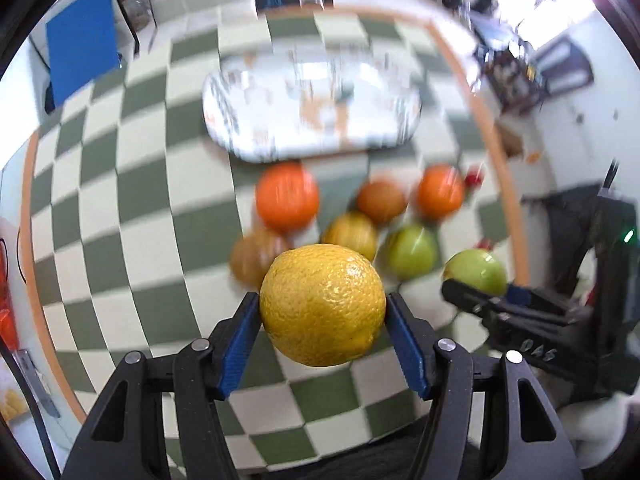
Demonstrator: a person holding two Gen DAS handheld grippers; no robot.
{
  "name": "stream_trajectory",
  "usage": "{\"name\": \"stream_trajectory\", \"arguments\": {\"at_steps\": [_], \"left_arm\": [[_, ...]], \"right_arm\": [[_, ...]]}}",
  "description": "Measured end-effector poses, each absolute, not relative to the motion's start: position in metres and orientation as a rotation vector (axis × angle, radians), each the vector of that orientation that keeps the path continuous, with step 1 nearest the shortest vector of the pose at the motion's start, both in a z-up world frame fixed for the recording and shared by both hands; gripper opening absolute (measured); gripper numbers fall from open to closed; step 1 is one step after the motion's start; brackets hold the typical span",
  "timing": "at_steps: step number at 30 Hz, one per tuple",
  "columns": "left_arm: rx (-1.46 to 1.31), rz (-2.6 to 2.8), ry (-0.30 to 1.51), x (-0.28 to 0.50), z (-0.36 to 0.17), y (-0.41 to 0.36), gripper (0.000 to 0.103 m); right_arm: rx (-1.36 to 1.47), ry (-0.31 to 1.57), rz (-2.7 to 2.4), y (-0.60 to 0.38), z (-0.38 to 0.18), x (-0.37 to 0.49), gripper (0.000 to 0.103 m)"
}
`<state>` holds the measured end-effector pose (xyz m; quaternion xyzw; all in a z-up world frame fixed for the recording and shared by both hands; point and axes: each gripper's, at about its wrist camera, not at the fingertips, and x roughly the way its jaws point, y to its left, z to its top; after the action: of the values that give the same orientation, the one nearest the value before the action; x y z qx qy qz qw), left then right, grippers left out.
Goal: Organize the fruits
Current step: 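Carry the yellow citrus onto the plate with the left tool while the right tool places the green apple there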
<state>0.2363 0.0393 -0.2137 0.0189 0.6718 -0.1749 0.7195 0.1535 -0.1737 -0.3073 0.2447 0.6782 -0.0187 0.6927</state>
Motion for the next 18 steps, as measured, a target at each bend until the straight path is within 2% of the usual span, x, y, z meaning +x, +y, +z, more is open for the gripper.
{"name": "stream_trajectory", "arguments": {"at_steps": [3, 6, 11, 13, 18], "left_arm": [[-0.005, -0.343, 1.432, 0.283, -0.196, 0.02, 0.06], [-0.056, -0.269, 1.434, 0.342, -0.211, 0.01, 0.06], [-0.207, -0.178, 1.561, 0.422, -0.275, 0.017, 0.06], [-0.263, -0.153, 1.624, 0.442, -0.306, 0.018, 0.06], [-0.3, -0.104, 1.711, 0.472, -0.345, 0.007, 0.06]], "right_arm": [[0.515, 1.446, 0.006, -0.186, -0.276, 0.203, 0.065], [0.47, 1.418, 0.043, -0.189, -0.258, 0.263, 0.065], [0.388, 1.45, 0.106, -0.173, -0.3, 0.375, 0.065], [0.34, 1.464, 0.13, -0.17, -0.317, 0.397, 0.065], [0.263, 1.526, 0.189, -0.162, -0.367, 0.449, 0.065]]}}
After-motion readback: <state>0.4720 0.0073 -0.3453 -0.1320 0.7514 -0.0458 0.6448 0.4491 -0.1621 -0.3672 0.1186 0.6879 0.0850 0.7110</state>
